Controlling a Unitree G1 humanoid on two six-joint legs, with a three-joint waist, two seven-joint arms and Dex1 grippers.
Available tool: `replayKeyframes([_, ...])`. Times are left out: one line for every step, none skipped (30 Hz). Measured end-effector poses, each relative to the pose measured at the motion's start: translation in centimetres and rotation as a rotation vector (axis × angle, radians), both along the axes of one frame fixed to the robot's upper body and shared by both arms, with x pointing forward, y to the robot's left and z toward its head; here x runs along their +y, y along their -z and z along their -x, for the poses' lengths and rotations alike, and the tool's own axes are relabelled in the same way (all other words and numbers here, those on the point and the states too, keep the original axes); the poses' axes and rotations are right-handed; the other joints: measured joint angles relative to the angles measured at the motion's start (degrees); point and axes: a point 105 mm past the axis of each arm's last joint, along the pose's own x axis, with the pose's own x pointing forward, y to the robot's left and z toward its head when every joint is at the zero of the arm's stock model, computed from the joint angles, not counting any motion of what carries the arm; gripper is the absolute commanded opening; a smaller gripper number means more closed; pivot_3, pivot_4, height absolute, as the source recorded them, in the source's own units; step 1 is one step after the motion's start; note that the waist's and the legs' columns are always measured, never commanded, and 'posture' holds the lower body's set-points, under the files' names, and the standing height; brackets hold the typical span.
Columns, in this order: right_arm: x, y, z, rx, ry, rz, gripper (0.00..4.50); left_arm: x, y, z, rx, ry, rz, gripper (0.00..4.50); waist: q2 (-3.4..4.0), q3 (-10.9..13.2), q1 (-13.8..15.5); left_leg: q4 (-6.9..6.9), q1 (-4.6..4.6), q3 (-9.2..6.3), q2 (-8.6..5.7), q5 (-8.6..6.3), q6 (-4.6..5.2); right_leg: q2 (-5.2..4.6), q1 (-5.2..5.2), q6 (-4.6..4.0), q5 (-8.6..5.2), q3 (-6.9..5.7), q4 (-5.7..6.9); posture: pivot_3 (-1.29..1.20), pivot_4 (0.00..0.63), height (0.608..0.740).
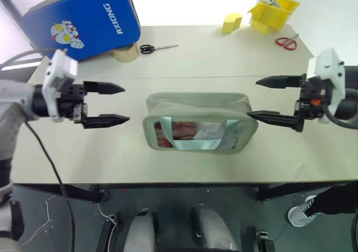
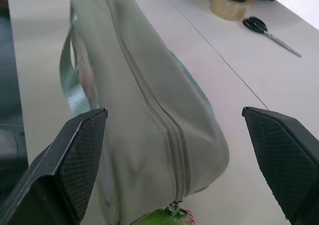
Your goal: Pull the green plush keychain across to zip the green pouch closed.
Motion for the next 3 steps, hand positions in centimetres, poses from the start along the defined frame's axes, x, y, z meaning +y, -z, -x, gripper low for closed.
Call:
replayKeyframes([-0.13, 0.21, 0.1, 0.008, -0.001, 0.009, 4.5, 0.37, 0.13, 0.16, 0.01, -0.023, 0.013, 4.47, -0.01, 0.0, 0.1, 0.0, 0.0, 0.0, 0.0, 0.0, 0.0, -0.01, 0.01, 0.0, 0.0, -0.02, 0.0, 0.0, 0.15, 0.737])
replayKeyframes([-0.25, 0.39, 0.25, 0.014, -0.003, 0.016, 4.5, 0.67, 0.2, 0.38, 0.015, -0.041, 0.024, 4.47, -0.01, 0.0, 0.2, 0.01, 0.0, 0.0, 0.0, 0.0, 0.0, -0.02, 0.01, 0.0, 0.0, -0.03, 0.0, 0.0, 0.15, 0.737])
replayKeyframes([-0.5, 0.51, 0.39, 0.018, 0.001, 0.022, 4.5, 0.91, 0.24, 0.49, 0.021, -0.058, 0.031, 4.47, -0.01, 0.0, 0.3, 0.01, 0.0, -0.01, -0.01, 0.0, 0.0, -0.03, 0.02, 0.0, 0.0, -0.03, 0.0, 0.0, 0.15, 0.737])
